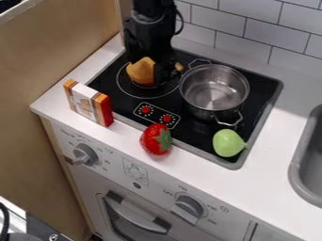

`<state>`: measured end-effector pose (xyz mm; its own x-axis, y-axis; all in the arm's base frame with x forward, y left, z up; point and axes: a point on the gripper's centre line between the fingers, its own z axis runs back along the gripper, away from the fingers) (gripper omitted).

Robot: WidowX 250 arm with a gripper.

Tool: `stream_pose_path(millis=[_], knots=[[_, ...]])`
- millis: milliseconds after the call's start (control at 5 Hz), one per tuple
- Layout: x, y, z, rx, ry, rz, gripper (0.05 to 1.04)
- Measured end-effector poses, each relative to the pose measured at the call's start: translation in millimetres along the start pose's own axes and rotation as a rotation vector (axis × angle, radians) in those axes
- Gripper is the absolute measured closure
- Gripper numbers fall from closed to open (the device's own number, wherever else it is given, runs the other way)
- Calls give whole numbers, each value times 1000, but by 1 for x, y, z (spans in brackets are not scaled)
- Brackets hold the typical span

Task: Put the chicken leg in the silver pot

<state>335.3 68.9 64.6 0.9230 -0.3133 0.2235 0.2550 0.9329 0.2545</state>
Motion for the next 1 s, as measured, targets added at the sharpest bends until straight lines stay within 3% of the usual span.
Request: stream_pose_path(millis=[400,800,1000], knots=[[1,13,-7,48,-146,-164,83],[14,31,-1,116,-260,-214,83],[16,32,-10,134,-266,-231,83]])
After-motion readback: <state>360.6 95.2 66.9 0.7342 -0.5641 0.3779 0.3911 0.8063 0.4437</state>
